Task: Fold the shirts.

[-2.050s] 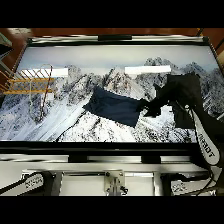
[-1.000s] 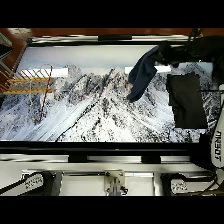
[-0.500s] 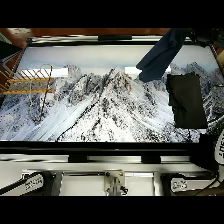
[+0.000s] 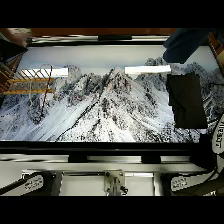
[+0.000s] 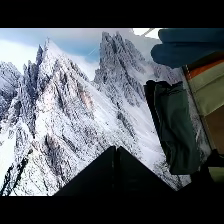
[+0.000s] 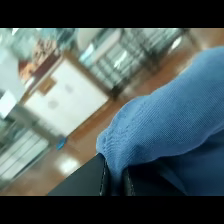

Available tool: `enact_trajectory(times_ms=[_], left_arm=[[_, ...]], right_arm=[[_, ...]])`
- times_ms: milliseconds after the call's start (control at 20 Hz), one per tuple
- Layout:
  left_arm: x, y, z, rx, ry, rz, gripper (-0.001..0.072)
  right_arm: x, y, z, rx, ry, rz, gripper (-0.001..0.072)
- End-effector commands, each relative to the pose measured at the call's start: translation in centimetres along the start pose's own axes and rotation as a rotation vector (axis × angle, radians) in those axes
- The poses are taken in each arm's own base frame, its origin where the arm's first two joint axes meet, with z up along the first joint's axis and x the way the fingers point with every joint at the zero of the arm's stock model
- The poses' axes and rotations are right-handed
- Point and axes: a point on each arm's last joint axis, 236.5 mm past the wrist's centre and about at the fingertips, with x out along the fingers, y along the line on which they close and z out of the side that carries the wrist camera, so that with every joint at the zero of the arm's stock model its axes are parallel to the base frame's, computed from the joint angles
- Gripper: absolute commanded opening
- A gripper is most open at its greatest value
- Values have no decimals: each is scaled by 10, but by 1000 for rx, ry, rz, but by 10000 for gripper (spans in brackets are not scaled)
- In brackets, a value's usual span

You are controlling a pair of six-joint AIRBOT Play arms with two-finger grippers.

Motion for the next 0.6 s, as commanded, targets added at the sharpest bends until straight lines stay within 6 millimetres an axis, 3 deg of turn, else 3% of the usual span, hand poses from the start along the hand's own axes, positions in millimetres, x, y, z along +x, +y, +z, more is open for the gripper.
enact_trajectory(times_ms=[0,100,150,350,450,550], left_arm=[[9,-10,-6,30,24,-24,29],[13,-16,-10,40,36,-37,30],[15,-18,-11,44,41,-43,29],[21,-28,-17,84,60,-65,29],[25,-33,-20,89,69,-75,30],[27,-36,-22,115,74,-83,29]], right_arm=[[-9,-51,-22,-85,165,-117,66],[-39,-85,-54,11,390,-205,67],[-58,-95,-58,37,460,-249,67],[-163,-169,-44,-44,627,-700,67],[-208,-181,-52,-39,746,-834,67],[-235,-181,-69,-1,864,-890,67]])
